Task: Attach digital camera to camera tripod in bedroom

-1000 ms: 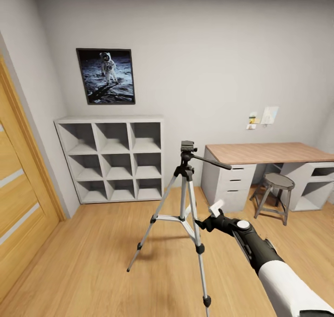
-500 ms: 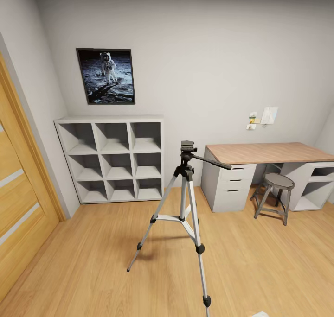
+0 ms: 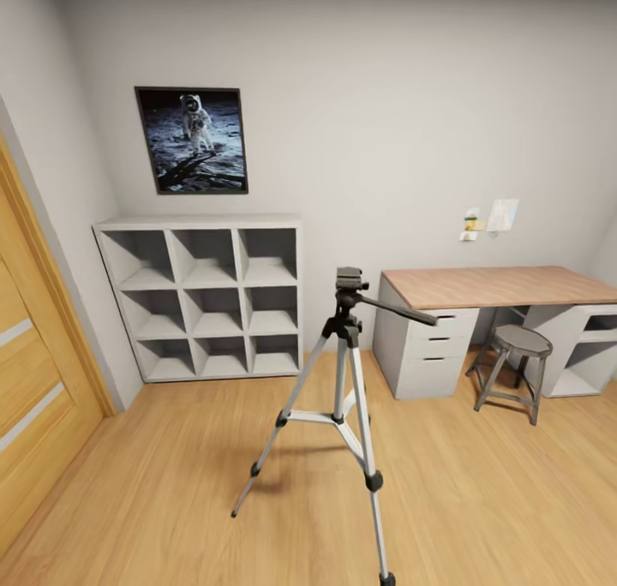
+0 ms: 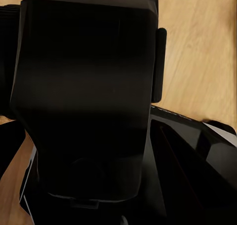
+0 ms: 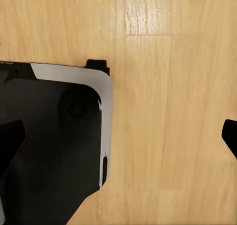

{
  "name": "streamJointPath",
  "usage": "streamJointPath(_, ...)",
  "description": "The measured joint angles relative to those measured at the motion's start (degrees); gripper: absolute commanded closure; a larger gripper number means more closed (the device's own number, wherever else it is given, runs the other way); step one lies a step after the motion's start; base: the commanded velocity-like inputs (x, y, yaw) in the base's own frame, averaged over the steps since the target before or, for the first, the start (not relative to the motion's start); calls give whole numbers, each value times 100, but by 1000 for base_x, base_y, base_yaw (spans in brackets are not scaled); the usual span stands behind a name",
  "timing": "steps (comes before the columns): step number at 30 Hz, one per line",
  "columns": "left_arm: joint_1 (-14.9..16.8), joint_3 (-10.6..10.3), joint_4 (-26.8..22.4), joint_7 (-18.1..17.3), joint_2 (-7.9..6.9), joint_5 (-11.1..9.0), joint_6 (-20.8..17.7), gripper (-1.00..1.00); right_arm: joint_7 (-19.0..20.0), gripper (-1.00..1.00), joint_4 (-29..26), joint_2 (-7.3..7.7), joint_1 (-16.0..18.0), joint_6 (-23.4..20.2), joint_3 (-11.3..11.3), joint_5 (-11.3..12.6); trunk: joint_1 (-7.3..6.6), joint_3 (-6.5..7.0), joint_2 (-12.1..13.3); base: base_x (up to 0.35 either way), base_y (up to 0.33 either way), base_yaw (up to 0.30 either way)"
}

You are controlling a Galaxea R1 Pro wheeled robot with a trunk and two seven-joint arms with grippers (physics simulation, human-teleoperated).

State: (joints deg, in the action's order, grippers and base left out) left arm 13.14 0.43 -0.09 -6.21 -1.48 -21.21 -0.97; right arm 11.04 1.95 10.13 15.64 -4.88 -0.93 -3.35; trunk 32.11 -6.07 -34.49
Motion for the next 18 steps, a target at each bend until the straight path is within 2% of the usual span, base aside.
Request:
streamJointPath(7, 0, 1, 0, 0, 0, 1, 0, 100, -5, -100, 0, -12, -7, 2, 0, 1, 1, 0, 0, 284, 0, 0)
streamJointPath(15, 0, 3, -8, 0, -9, 4, 6, 100, -2, -100, 0, -16, -8, -5, -4, -3, 3, 0, 1, 42, 0, -3)
streamJointPath(18, 1, 9, -15, 1, -16, 10, 6, 100, -4, -100, -1, -19, -8, -29, -5, -6, 3, 3, 1, 4, 0, -122)
